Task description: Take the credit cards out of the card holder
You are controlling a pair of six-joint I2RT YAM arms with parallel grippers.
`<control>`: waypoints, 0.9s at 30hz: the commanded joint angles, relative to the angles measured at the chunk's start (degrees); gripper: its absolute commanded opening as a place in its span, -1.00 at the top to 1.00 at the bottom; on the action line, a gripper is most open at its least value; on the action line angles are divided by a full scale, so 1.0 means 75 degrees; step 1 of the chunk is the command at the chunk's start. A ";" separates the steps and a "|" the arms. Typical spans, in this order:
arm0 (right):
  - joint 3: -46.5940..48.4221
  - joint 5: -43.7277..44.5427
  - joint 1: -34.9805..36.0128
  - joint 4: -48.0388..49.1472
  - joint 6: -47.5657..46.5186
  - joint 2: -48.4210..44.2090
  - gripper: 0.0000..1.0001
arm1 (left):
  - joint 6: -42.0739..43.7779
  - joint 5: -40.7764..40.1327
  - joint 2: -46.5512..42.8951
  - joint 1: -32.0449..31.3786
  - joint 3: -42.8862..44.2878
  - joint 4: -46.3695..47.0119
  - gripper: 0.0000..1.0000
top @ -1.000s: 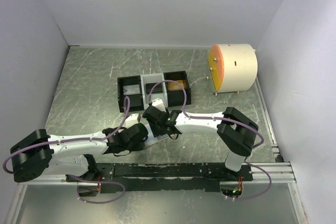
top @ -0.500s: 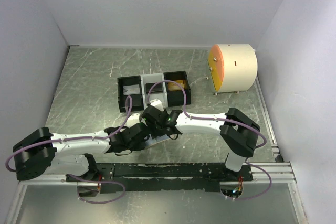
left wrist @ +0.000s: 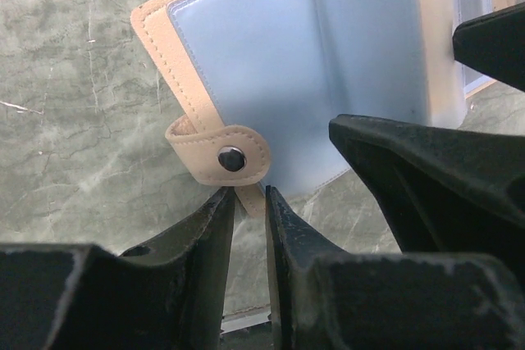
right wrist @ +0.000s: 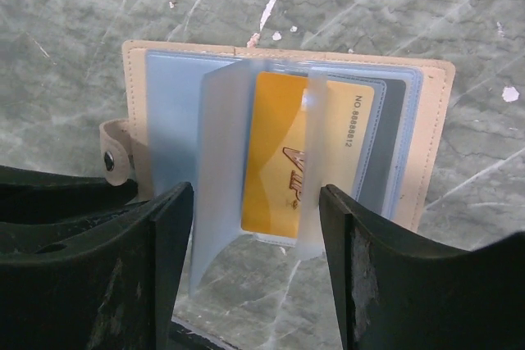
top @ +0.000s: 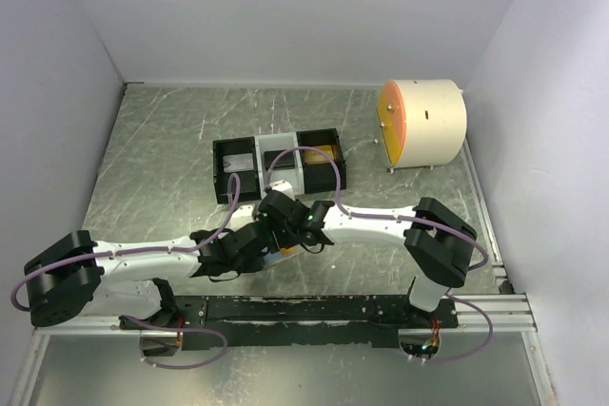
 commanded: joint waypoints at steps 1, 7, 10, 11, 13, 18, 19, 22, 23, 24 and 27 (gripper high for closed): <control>-0.0121 -0.0181 0.0015 0.0269 0.0155 -0.0247 -0.26 | -0.0072 -0.0070 -0.0111 -0.0077 -0.0012 0.0087 0.34; -0.0136 -0.0435 -0.0007 0.0452 0.0185 -0.0270 -0.26 | -0.0102 -0.0136 -0.0272 -0.0082 -0.0037 -0.0013 0.34; -0.0149 -0.0691 -0.0010 0.0635 0.0184 -0.0267 -0.27 | -0.0134 -0.0146 -0.0329 -0.0082 -0.0041 -0.0082 0.35; -0.0156 -0.0729 -0.0013 0.0685 0.0196 -0.0259 -0.27 | -0.0144 -0.0152 -0.0351 -0.0092 -0.0046 -0.0088 0.34; -0.0126 -0.0704 -0.0019 0.0657 0.0220 -0.0188 -0.28 | -0.0176 -0.0177 -0.0406 -0.0093 -0.0052 -0.0147 0.35; -0.0117 -0.1013 -0.0050 0.0800 0.0155 -0.0018 -0.29 | -0.0362 -0.0339 -0.0664 -0.0176 -0.0070 -0.0416 0.35; -0.0134 -0.1100 -0.0060 0.0850 0.0165 0.0023 -0.30 | -0.0434 -0.0379 -0.0750 -0.0196 -0.0088 -0.0477 0.34; -0.0281 -0.1516 -0.0110 0.1203 0.0218 0.0091 -0.32 | -0.0600 -0.0492 -0.1130 -0.0269 -0.0143 -0.0676 0.34; -0.0424 -0.1647 -0.0153 0.1390 0.0256 0.0123 -0.33 | -0.0651 -0.0530 -0.1276 -0.0314 -0.0151 -0.0783 0.33; -0.0493 -0.1784 -0.0205 0.1498 0.0308 0.0181 -0.34 | -0.0698 -0.0567 -0.1442 -0.0332 -0.0171 -0.0856 0.33; -0.0652 -0.2062 -0.0396 0.1724 0.0349 0.0316 -0.34 | -0.0784 -0.0625 -0.1998 -0.0350 -0.0228 -0.1045 0.32</control>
